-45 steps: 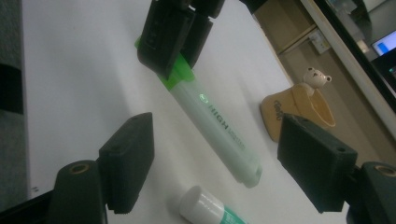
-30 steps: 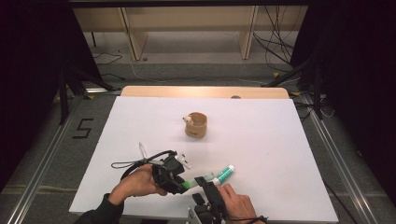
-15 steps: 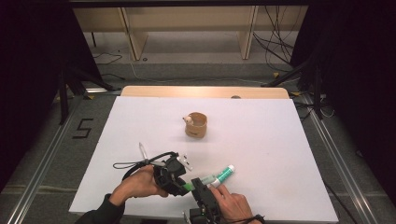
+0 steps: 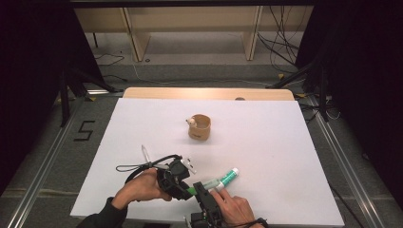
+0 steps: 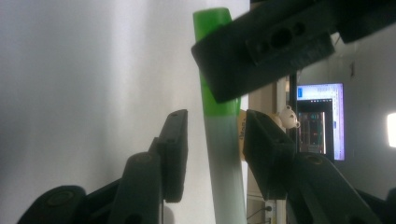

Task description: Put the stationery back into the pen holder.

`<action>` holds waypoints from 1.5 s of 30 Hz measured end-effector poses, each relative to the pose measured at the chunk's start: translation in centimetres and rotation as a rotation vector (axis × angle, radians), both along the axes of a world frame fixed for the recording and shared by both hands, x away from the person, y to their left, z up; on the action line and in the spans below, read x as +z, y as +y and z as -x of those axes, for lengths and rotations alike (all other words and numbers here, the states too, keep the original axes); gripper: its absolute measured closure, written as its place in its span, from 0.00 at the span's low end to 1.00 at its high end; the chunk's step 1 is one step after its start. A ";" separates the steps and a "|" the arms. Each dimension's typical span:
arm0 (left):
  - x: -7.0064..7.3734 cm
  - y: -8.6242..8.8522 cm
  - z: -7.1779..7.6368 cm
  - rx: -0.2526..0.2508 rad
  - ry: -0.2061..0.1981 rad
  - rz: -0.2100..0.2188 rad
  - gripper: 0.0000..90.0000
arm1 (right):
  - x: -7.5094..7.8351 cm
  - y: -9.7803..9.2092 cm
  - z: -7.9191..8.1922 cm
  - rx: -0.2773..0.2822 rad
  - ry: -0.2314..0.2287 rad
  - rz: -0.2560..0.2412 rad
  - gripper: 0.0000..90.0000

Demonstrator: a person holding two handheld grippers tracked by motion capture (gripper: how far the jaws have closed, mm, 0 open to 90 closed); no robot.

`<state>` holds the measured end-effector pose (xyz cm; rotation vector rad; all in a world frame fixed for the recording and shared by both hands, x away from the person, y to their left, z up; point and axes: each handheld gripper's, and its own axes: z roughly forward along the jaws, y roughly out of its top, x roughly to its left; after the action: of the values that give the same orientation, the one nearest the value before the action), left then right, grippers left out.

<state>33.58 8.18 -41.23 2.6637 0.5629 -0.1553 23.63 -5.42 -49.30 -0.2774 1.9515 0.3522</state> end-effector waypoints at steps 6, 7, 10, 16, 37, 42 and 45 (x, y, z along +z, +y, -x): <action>-0.1 0.0 -0.1 0.000 0.007 -0.003 0.74 | -0.2 0.2 0.0 0.005 -0.009 0.014 0.74; -0.1 0.0 -0.1 -0.001 0.008 -0.003 0.74 | -0.2 0.2 0.0 0.004 -0.011 0.019 0.75; -0.2 -0.1 -0.1 0.004 0.008 -0.004 0.74 | -0.3 0.2 0.0 0.005 -0.022 0.020 0.77; -0.4 -0.3 -0.2 0.009 0.014 -0.004 0.74 | -0.5 0.3 0.1 0.014 -0.034 0.045 0.83; 1.3 2.5 -0.7 0.072 -0.050 0.022 0.42 | -0.2 -1.7 -0.8 0.000 -0.030 -0.005 0.85; 1.1 3.2 -1.0 0.100 -0.070 0.039 0.38 | 0.2 -2.1 -0.8 -0.007 -0.019 -0.023 0.85; 1.0 3.5 -1.2 0.106 -0.078 0.053 0.37 | 0.4 -2.3 -0.9 -0.007 -0.026 -0.037 0.85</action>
<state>34.76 11.63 -40.20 2.5693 0.6634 -0.0345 24.53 -7.70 -48.89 -0.2502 1.9181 0.3780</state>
